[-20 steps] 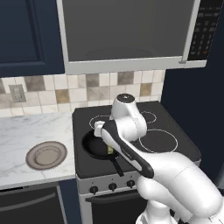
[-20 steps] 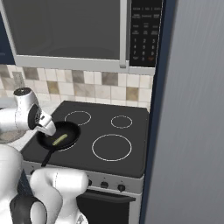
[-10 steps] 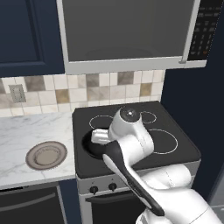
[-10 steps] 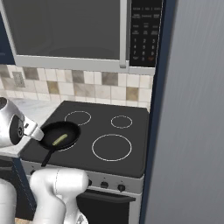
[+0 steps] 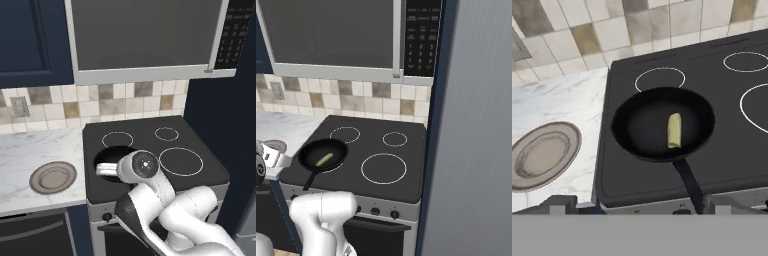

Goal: Pick up the butter stick and place it in the pan. Then turn on the burner for the pan.

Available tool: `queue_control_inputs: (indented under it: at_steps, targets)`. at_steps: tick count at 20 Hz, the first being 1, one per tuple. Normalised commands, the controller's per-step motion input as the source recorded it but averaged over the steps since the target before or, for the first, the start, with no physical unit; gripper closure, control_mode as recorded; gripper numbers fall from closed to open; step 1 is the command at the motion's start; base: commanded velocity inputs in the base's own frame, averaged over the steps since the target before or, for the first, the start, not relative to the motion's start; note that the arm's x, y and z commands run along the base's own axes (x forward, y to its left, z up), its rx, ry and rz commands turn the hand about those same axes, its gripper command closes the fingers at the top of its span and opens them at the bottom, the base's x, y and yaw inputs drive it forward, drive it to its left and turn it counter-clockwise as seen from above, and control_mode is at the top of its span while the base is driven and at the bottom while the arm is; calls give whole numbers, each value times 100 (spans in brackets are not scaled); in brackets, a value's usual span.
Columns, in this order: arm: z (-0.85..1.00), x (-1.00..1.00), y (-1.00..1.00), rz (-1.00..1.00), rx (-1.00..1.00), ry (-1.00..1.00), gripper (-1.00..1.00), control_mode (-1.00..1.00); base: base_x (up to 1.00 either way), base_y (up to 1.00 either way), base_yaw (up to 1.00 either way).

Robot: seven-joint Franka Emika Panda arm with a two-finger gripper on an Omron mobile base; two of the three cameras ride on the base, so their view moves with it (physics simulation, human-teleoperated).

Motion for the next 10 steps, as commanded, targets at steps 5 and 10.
queue_control_inputs:
  at_steps: [5, 10]
  targets:
    - [-37, -23, 5, 4, -5, -32, -100, -100, 0, 0, 0]
    - [-41, -13, 0, 1, 0, -23, -100, -100, 0, 0, 0]
